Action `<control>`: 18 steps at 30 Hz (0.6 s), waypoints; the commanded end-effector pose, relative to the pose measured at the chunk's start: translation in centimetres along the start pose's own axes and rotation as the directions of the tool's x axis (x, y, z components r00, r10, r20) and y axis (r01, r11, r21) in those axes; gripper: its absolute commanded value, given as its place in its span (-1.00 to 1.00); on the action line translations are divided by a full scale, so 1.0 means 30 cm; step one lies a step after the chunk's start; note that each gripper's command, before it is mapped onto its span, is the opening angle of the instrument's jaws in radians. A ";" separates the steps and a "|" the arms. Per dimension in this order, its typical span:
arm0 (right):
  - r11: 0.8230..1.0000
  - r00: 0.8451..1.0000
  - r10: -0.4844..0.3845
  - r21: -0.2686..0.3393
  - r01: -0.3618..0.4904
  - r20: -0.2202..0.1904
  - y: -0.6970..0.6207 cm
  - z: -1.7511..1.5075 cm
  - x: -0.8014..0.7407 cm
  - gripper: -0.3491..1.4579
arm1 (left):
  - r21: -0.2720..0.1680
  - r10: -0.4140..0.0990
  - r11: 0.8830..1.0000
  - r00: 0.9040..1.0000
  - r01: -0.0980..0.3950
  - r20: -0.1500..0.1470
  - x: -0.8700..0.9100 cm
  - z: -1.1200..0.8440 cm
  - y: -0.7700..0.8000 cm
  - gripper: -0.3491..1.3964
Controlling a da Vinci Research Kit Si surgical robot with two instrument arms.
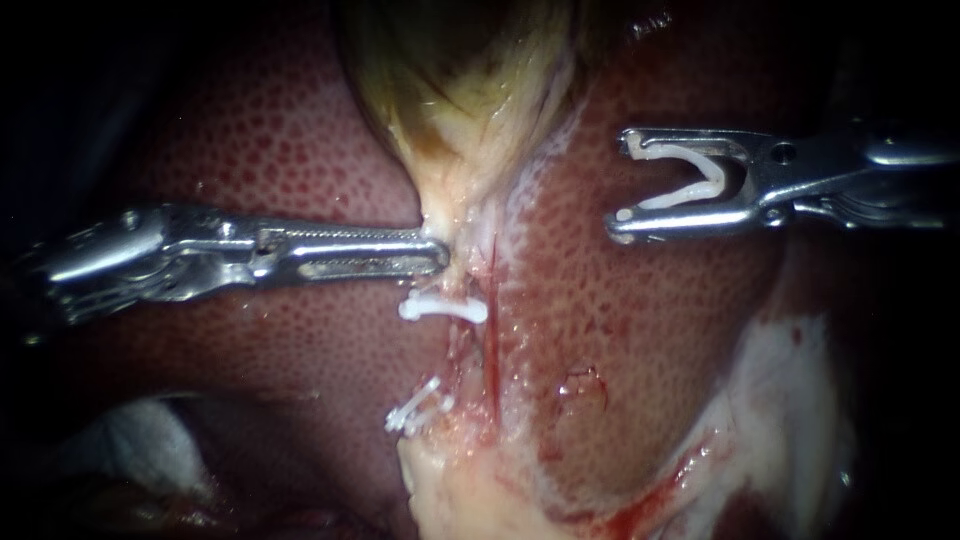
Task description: Clipping first clip right tube
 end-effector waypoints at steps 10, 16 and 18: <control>1.000 1.000 0.000 0.000 0.000 0.000 0.0001 0.000 -0.0001 -0.07 | 0.004 -0.010 1.000 1.000 0.010 -0.001 0.0024 -0.0086 -0.0011 -1.00; 1.000 1.000 -0.001 0.001 0.001 0.000 0.0001 0.000 -0.0003 -0.07 | 0.030 -0.026 0.999 0.999 0.027 -0.031 0.0097 -0.0220 -0.0034 -1.00; 1.000 1.000 -0.001 0.001 0.001 0.000 0.0001 0.000 -0.0004 -0.07 | 0.034 -0.029 0.999 0.998 0.030 -0.050 0.0132 -0.0269 -0.0043 -1.00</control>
